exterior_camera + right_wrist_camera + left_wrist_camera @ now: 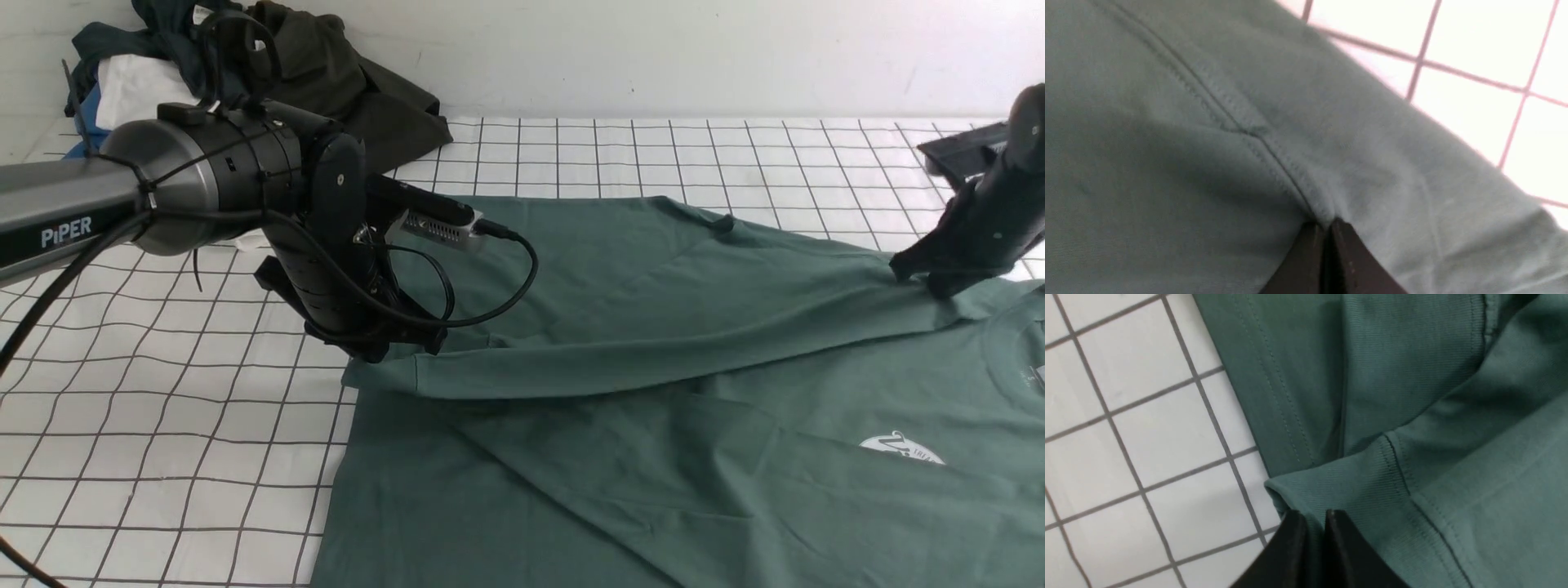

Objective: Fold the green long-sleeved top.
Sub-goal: Use the left arm to drag and drop the cuff onto the cuff closest to the left arm, then use both arms simultaneously to clamp the lower edge of the clothing fabric, then use both arms to drag the lower edge of the fabric forward and fold it over the upper edge, then use the right arm to clamp the right edge of the fabric

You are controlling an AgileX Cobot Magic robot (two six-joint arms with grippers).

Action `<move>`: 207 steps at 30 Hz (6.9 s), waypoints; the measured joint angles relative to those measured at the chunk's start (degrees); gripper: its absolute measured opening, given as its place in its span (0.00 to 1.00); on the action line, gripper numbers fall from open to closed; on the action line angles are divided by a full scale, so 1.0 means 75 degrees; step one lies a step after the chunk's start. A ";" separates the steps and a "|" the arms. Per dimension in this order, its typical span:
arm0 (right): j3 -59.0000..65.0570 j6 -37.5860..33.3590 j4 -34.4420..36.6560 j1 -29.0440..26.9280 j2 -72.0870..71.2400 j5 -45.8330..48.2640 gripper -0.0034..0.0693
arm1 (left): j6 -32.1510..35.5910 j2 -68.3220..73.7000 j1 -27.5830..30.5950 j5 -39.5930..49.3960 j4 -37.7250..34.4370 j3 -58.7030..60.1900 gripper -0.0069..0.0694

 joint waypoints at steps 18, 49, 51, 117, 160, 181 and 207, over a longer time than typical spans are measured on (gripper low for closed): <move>-0.0466 -0.0351 -0.0050 0.0000 0.0268 0.0448 0.14 | 0.0622 0.0272 0.0000 0.0528 -0.0001 0.0015 0.34; 0.0835 -0.1264 0.2696 0.2169 -0.3342 0.2296 0.03 | 0.4573 -0.2185 -0.2110 -0.0191 -0.0036 0.4401 0.64; 0.0956 -0.1311 0.2696 0.2289 -0.3392 0.2307 0.03 | 0.4604 -0.2185 -0.2110 -0.0399 0.0018 0.4595 0.62; 0.8919 -0.1134 -0.3496 0.2019 -0.8391 -0.1512 0.05 | 0.1270 -0.5141 -0.0387 0.0412 -0.0028 0.3417 0.11; 0.3020 -0.1614 0.1810 0.2015 -0.1294 -0.2325 0.04 | 0.1147 0.4662 0.1037 0.2983 -0.0741 -0.8752 0.45; -0.2916 0.0459 0.2744 0.1149 0.1614 -0.1645 0.03 | 0.1437 0.4655 0.0063 0.2993 -0.1030 -0.7822 0.17; 0.2086 -0.0612 0.3565 -0.2050 -0.1466 0.1094 0.03 | 0.2056 0.1818 0.1538 0.2735 -0.0575 -0.2885 0.17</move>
